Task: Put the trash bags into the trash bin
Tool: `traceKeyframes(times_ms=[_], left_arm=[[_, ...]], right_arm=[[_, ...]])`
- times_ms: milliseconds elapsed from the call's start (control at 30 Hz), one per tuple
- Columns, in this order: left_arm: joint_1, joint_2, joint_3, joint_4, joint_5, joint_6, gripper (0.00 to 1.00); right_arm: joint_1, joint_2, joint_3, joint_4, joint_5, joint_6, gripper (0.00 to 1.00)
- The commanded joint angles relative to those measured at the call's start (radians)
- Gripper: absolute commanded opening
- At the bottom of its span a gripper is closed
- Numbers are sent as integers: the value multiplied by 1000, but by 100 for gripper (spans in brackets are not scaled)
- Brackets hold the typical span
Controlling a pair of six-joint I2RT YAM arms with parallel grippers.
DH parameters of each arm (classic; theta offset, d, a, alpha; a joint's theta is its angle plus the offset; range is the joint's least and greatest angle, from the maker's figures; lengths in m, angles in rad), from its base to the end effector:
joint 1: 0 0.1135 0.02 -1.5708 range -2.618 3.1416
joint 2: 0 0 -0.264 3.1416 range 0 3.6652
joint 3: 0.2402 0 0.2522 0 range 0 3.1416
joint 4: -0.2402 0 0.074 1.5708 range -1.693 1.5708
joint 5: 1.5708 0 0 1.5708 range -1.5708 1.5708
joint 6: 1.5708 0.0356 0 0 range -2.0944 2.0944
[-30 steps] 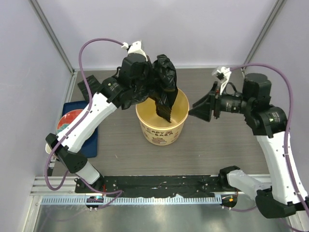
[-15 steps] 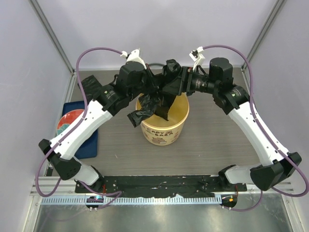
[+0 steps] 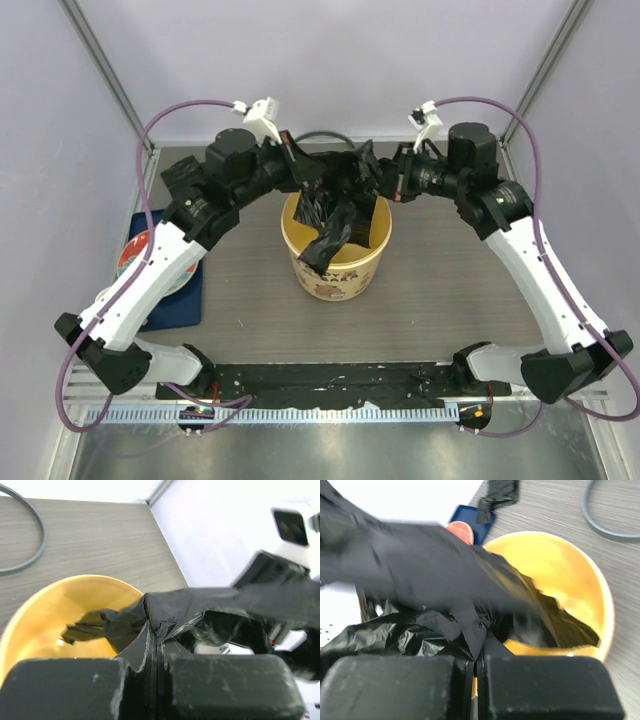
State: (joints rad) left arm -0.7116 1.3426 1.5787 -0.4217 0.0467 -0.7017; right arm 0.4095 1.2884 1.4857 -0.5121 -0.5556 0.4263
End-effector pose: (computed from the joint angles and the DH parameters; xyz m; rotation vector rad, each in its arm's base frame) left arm 0.2201 -0.1920 0.4661 0.0458 1.8820 -1.0474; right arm 0.2439 0.1263 0.4416 -0.3863 1.9482 1.0800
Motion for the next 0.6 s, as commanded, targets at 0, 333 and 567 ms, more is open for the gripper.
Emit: traceKeyframes(times_ms=[0,333,567], left_arm=[[121,-52,-16,52,73,57,0],[215,-157,-101,-3,-14,278,0],[278,-243,-149,-38,19,346,0]], right_arm=[[-86,-124,27,-213,13,-145,1],[-195,-152,119,-614,83,-452,1],[-218,-185,101,-727,121,-577,1]])
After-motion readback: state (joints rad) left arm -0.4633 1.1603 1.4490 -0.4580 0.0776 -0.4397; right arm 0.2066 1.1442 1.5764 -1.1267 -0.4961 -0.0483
